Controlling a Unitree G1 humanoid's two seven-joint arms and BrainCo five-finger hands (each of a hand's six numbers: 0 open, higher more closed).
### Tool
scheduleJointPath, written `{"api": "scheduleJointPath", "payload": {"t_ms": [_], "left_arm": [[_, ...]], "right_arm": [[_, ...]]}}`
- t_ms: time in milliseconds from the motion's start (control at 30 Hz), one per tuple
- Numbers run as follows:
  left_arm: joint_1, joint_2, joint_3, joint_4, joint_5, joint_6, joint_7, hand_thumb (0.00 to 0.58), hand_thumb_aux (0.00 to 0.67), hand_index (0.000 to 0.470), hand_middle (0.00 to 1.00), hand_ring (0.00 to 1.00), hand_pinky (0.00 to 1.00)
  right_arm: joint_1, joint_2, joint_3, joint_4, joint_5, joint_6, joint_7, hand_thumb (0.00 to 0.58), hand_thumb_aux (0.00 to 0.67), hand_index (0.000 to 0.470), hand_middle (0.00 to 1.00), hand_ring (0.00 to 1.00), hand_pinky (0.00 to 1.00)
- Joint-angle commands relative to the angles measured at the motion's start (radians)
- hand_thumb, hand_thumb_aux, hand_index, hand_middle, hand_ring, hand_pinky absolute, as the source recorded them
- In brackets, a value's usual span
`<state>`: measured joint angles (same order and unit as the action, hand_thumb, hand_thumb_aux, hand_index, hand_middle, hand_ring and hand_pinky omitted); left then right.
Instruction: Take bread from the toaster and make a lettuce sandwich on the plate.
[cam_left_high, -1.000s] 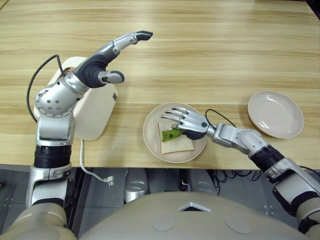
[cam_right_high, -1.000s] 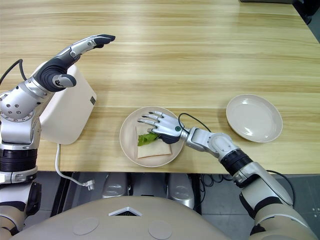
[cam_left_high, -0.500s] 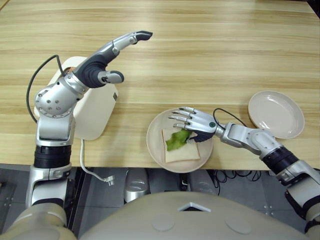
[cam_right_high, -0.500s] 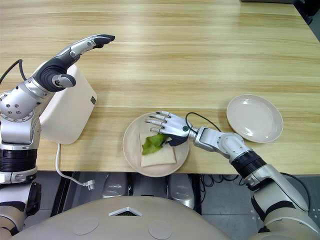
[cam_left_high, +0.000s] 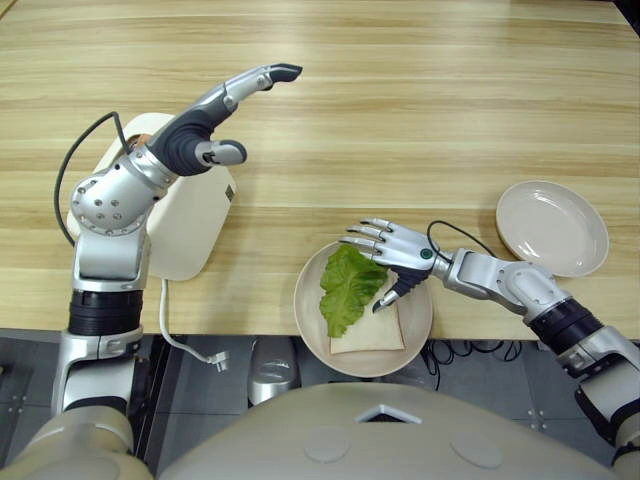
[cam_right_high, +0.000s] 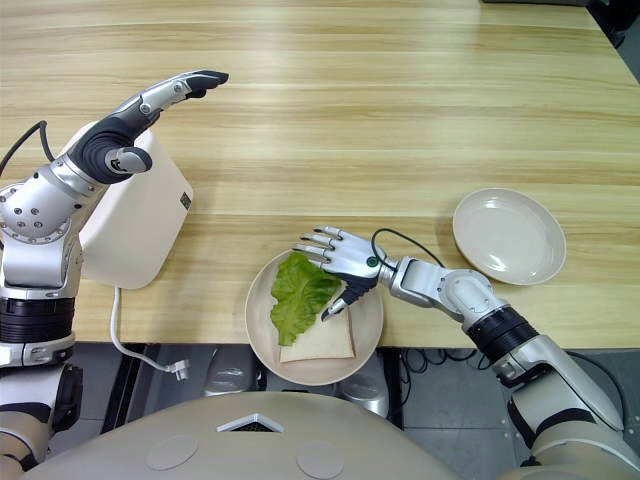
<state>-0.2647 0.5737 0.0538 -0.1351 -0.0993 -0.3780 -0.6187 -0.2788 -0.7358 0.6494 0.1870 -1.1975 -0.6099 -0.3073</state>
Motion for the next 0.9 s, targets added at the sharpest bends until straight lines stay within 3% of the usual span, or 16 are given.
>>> {"api": "scheduleJointPath", "payload": {"t_ms": [33,400,633,900], "left_arm": [[0.001,0.0,0.0,0.011,0.0,-0.003,0.0,0.0,0.0,0.0,0.0,0.0,0.0],[0.001,-0.001,-0.002,0.026,0.007,-0.011,0.004,0.0,0.0,0.0,0.0,0.0,0.0],[0.012,0.079,0.029,0.072,0.275,-0.085,0.12,0.0,0.0,0.0,0.0,0.0,0.0],[0.03,0.123,0.068,0.061,0.254,-0.083,0.15,0.0,0.0,0.0,0.0,0.0,0.0]], "right_arm": [[0.002,-0.006,-0.013,0.0,-0.001,0.006,0.007,0.0,0.0,0.0,0.0,0.0,0.0],[-0.002,-0.016,-0.014,-0.01,-0.019,0.025,-0.003,0.0,0.0,0.0,0.0,0.0,0.0],[-0.001,-0.044,-0.03,-0.029,-0.02,0.033,0.001,0.0,0.0,0.0,0.0,0.0,0.0],[0.014,-0.067,-0.057,-0.07,-0.012,0.031,0.019,0.0,0.0,0.0,0.0,0.0,0.0]]}}
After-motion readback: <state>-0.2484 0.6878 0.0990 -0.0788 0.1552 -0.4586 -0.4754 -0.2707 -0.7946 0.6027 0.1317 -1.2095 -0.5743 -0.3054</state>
